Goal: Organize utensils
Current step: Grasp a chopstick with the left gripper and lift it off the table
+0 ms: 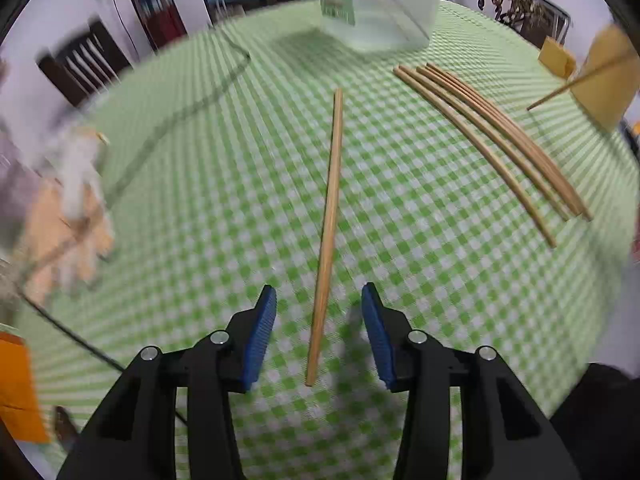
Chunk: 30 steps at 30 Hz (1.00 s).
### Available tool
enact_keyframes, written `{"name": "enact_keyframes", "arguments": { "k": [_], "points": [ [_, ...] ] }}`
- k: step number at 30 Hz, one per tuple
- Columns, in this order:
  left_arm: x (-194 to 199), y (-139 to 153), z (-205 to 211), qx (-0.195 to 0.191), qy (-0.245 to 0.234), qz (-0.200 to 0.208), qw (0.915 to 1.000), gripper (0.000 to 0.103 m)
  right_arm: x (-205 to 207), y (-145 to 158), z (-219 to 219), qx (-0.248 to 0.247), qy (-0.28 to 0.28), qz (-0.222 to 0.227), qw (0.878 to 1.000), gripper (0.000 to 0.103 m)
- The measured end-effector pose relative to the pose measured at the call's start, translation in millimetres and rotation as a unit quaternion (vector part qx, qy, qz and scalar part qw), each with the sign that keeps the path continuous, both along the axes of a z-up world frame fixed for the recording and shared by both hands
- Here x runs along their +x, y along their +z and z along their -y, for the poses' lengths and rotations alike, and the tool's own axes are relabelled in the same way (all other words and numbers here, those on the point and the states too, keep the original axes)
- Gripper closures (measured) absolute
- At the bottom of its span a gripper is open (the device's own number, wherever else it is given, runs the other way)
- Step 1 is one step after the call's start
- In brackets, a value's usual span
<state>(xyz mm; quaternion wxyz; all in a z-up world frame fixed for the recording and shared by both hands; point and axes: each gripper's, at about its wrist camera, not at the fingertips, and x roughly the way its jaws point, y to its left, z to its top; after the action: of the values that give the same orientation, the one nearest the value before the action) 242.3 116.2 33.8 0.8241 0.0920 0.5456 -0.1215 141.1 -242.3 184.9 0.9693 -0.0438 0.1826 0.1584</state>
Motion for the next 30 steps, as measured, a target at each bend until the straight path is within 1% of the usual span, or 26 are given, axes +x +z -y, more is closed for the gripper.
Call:
{"name": "enact_keyframes", "arguments": {
  "k": [1,2,3,4,7,10,11,12,15,17,20,21,24,27,30],
  "points": [
    [2.4,-2.4,-4.1,-0.019,0.0,-0.018,0.9996,0.062,0.4,0.3,-1.1,0.0,-0.003,0.0,1.0,0.096],
    [2.5,-3.4,-6.1,-0.023,0.0,-0.021,0.9995,0.065,0.2,0.1,-1.1,0.001,-0.006,-0.001,1.0,0.096],
    [1.5,-4.8,-7.1,-0.018,-0.003,-0.019,0.9996,0.07,-0.3,-0.3,-0.9,0.001,-0.009,-0.001,1.0,0.096],
    [0.6,-4.6,-8.0,-0.012,-0.004,-0.018,0.9998,0.072,-0.3,-0.9,-0.9,0.001,-0.012,-0.002,1.0,0.096],
    [-2.3,-5.2,-15.7,-0.025,0.003,-0.031,0.9992,0.072,-1.2,-4.1,-1.2,0.002,-0.019,-0.007,1.0,0.096],
    [-14.2,-7.5,-14.2,-0.025,-0.008,-0.055,0.9981,0.073,-2.7,-5.3,-2.7,0.001,-0.022,-0.007,1.0,0.096],
    [-17.2,-5.9,-12.4,-0.021,-0.011,-0.057,0.9981,0.084,-2.8,-5.6,-2.7,0.001,-0.023,-0.008,1.0,0.096],
    [-19.4,-5.9,-11.0,-0.017,-0.012,-0.057,0.9982,0.101,-2.4,-5.8,-2.5,0.002,-0.023,-0.008,1.0,0.096],
    [-26.2,-3.5,-10.3,-0.011,-0.002,-0.065,0.9978,0.101,-2.1,-6.0,-1.0,0.003,-0.024,-0.01,1.0,0.096],
    [-35.5,10.1,-5.7,-0.009,-0.017,-0.05,0.9986,0.101,-1.5,-5.2,-2.0,0.001,-0.023,-0.011,1.0,0.096],
    [-43.8,41.8,1.9,-0.007,-0.031,-0.015,0.9994,0.101,-1.0,-5.0,-3.3,0.0,-0.019,-0.01,1.0,0.096],
    [-44.2,50.8,3.7,-0.005,-0.031,0.0,0.9995,0.101,-1.2,-4.8,-2.8,0.001,-0.016,-0.009,1.0,0.096],
    [-44.6,77.1,6.8,-0.009,-0.023,0.02,0.9995,0.101,-2.5,-2.6,-3.5,0.007,-0.01,-0.004,1.0,0.096],
    [-44.1,101.0,12.7,-0.006,-0.031,0.04,0.9987,0.101,-4.1,1.6,-4.7,0.007,-0.006,0.002,1.0,0.096],
    [-38.6,126.2,20.5,0.006,-0.036,0.068,0.997,0.101,-6.4,6.7,-4.0,0.006,-0.002,0.01,1.0,0.096]
  ]
}}
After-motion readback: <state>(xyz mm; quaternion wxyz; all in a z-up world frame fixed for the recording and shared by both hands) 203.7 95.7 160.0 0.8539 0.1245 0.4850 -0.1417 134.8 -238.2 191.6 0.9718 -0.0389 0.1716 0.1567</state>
